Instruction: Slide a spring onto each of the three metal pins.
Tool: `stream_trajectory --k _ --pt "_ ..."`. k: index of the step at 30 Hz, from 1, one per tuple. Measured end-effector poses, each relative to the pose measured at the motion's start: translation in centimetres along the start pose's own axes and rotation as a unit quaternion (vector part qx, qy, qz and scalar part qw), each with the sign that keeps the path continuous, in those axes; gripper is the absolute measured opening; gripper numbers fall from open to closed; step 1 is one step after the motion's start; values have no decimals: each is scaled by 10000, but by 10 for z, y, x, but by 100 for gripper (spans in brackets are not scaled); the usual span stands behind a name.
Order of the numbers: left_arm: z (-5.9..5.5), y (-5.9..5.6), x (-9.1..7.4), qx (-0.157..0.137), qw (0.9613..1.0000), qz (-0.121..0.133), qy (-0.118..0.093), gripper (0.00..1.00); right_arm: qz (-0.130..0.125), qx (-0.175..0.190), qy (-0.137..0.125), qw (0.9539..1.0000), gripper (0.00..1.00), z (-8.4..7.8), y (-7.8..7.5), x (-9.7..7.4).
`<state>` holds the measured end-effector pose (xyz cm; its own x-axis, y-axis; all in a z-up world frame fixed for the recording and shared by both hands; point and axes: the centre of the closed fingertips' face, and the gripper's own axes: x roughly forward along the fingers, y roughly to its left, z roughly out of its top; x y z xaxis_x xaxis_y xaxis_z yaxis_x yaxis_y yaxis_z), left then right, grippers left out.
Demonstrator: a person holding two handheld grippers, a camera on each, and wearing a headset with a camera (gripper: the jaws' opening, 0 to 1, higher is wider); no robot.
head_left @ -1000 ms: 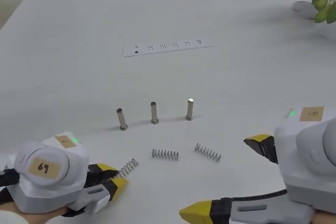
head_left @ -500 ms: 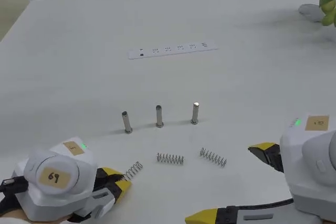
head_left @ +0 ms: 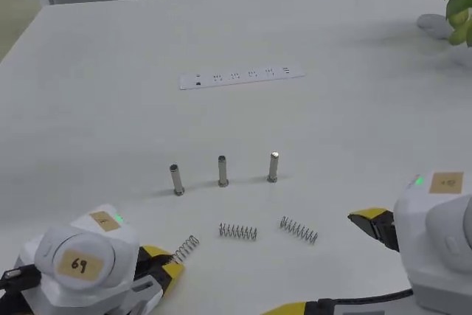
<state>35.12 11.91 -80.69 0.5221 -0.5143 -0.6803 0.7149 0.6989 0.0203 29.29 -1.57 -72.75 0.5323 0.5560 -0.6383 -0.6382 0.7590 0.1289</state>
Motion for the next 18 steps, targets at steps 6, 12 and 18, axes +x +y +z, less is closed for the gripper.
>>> stream_trajectory --k 6,12,18 --pt "-1 1 -1 -43 10000 0 16 2 33 -80 44 10000 94 0 1 0" --pt "0 1 -3 -85 10000 17 -14 2 -3 -170 77 9998 94 1 -3 -1" --pt "7 1 -7 -68 9999 -1 -98 2 4 -204 70 9998 93 1 -6 -3"
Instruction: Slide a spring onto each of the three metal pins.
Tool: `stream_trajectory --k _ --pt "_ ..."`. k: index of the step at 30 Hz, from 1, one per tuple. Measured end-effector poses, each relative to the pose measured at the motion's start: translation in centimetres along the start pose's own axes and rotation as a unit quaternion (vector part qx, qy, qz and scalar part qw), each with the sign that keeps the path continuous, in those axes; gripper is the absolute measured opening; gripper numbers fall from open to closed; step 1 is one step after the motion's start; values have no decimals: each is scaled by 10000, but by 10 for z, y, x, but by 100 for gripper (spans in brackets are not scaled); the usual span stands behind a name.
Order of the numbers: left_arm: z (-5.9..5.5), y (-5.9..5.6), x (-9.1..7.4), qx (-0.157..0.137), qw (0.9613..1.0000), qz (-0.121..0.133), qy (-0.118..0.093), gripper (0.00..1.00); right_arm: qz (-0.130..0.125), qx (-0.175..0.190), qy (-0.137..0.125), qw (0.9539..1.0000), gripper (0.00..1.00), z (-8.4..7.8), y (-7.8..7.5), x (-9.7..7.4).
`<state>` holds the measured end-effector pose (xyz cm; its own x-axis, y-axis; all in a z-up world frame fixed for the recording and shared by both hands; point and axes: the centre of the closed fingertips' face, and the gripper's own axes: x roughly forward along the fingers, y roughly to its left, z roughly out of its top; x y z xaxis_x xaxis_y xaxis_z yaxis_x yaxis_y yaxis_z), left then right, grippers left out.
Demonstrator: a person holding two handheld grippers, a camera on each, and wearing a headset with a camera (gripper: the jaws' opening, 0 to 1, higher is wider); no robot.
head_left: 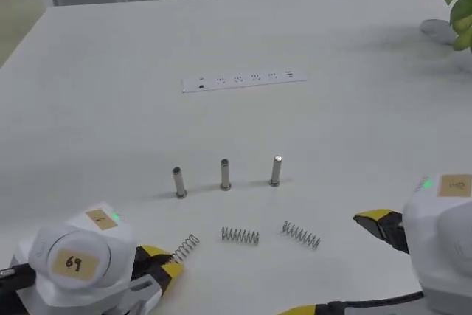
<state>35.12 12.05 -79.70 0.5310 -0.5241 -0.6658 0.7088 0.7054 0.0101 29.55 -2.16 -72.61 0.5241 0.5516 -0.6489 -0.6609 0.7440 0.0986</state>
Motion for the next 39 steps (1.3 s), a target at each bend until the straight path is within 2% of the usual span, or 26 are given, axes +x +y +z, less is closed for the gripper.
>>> stream_trajectory --k 5,8,14,15,19,22,25,31,36,39 --pt "5 -2 -4 137 9999 -75 -28 2 59 -234 116 9996 92 -4 -1 -1" --pt "8 -9 -6 65 9994 -323 -83 2 108 -349 174 9992 91 -6 -3 -1" --pt "10 -14 -9 78 9989 -455 -104 2 230 -651 262 9973 90 -7 -6 3" --pt "11 -17 -10 -46 9985 -520 -136 2 298 -684 270 9969 90 -8 -5 5" --pt "14 -18 -12 41 9982 -572 -143 2 479 -801 301 9952 87 -10 -1 8" --pt "20 -16 -16 -53 9979 -596 -232 2 590 -843 317 9942 86 -10 1 11" --pt "22 -12 -19 113 9984 -512 -192 2 676 -913 335 9930 85 -10 3 13" --pt "29 -12 -26 166 9978 -588 -243 2 946 -988 104 9906 83 -3 10 19" --pt "30 -15 -29 334 9968 -689 -215 2 1101 -1142 38 9873 79 2 12 21" --pt "31 -20 -31 450 9953 -839 -196 2 1162 -1248 34 9853 76 4 11 23"
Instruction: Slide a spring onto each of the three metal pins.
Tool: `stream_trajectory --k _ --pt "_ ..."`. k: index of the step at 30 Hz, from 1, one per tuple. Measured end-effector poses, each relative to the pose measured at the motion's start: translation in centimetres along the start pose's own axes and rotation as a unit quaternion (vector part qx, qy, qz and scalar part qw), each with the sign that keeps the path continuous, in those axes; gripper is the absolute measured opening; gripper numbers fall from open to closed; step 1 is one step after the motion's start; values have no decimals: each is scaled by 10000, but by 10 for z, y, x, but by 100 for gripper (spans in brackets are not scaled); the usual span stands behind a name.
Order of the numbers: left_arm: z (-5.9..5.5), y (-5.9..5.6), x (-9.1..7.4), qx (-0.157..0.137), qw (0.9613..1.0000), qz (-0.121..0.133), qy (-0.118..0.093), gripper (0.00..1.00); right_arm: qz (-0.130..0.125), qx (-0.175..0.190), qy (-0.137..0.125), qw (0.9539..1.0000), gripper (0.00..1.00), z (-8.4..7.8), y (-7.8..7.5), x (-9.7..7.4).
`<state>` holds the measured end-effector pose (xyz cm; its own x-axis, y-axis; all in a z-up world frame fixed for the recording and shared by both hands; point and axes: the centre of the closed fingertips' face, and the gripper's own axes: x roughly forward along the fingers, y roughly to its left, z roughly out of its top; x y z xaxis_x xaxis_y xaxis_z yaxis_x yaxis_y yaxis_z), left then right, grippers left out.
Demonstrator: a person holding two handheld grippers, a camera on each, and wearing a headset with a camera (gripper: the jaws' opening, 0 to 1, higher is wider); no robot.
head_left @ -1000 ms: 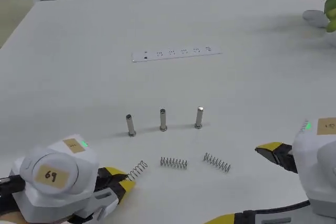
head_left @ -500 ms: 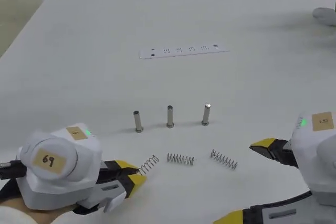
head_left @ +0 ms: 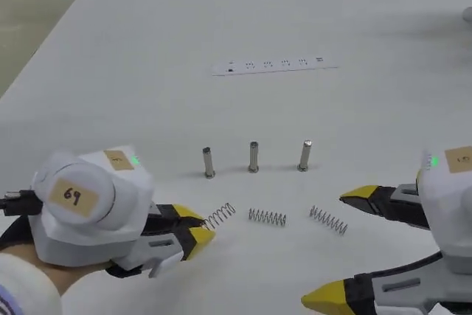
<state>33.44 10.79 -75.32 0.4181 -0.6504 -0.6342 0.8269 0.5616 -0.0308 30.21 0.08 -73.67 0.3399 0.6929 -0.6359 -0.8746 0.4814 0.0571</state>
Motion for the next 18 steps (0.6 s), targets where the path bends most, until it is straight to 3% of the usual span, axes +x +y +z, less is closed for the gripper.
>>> stream_trajectory --k 5,11,18 --pt "7 -13 -2 80 9995 -295 -48 2 299 -57 -52 9995 69 3 5 3" --pt "12 -20 -2 229 9986 -465 -64 2 565 -301 -23 9979 69 1 12 7" --pt "15 -25 -2 229 9977 -631 -113 2 814 -292 -114 9962 67 4 21 15"
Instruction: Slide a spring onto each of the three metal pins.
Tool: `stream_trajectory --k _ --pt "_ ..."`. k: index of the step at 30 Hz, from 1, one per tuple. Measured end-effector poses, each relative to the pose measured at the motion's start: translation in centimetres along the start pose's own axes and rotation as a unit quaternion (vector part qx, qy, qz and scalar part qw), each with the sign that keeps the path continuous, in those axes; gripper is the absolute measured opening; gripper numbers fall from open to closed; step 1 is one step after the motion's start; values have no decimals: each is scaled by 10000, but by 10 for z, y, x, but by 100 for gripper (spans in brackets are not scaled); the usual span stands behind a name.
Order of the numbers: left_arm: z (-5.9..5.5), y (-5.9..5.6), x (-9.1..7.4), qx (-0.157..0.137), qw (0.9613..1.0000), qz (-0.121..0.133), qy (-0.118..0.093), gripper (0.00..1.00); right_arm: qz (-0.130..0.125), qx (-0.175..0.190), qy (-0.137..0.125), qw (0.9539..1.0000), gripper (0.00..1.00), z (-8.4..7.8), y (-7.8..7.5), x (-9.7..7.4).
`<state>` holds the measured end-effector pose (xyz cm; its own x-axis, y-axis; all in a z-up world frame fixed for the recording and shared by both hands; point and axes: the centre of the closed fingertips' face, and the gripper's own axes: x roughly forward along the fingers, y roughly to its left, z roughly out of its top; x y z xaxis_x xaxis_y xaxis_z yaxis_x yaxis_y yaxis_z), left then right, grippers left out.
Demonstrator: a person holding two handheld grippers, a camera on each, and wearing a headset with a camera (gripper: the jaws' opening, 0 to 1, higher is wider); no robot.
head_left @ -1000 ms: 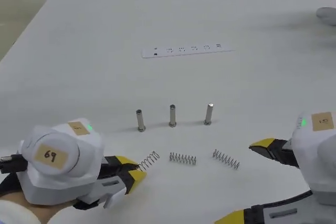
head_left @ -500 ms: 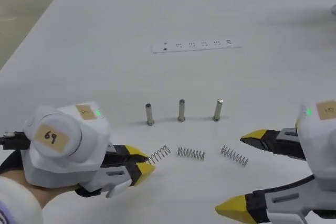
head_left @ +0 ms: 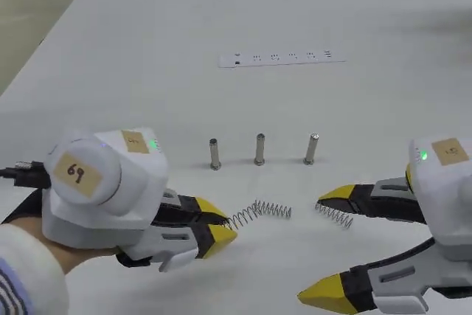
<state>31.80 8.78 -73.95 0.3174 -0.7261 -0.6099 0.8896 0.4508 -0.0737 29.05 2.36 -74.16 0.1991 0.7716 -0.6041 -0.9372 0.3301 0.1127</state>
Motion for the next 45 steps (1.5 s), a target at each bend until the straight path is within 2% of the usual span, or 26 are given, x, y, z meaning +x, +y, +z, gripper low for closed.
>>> stream_trajectory --k 6,13,19,24,28,34,41,45 --pt "-1 -7 1 54 9998 -169 -10 2 171 -79 -22 9998 63 1 8 6" --pt "0 -15 5 95 9994 -332 -99 2 285 -175 -248 9991 57 14 13 9" --pt "1 -22 7 276 9984 -485 -106 2 316 -130 -338 9988 43 18 13 8" --pt "1 -32 8 522 9964 -666 -99 2 343 -135 -284 9989 40 17 13 8" --pt "2 -34 9 574 9956 -741 -95 2 337 -7 -323 9989 31 16 13 8" --pt "5 -39 10 803 9932 -839 -119 2 383 -38 -303 9988 26 15 13 8" --pt "3 -43 10 968 9907 -957 -52 2 481 -33 -348 9982 18 18 16 9" --pt "3 -45 10 1036 9895 -1007 -53 2 527 -90 -290 9982 18 16 17 11"
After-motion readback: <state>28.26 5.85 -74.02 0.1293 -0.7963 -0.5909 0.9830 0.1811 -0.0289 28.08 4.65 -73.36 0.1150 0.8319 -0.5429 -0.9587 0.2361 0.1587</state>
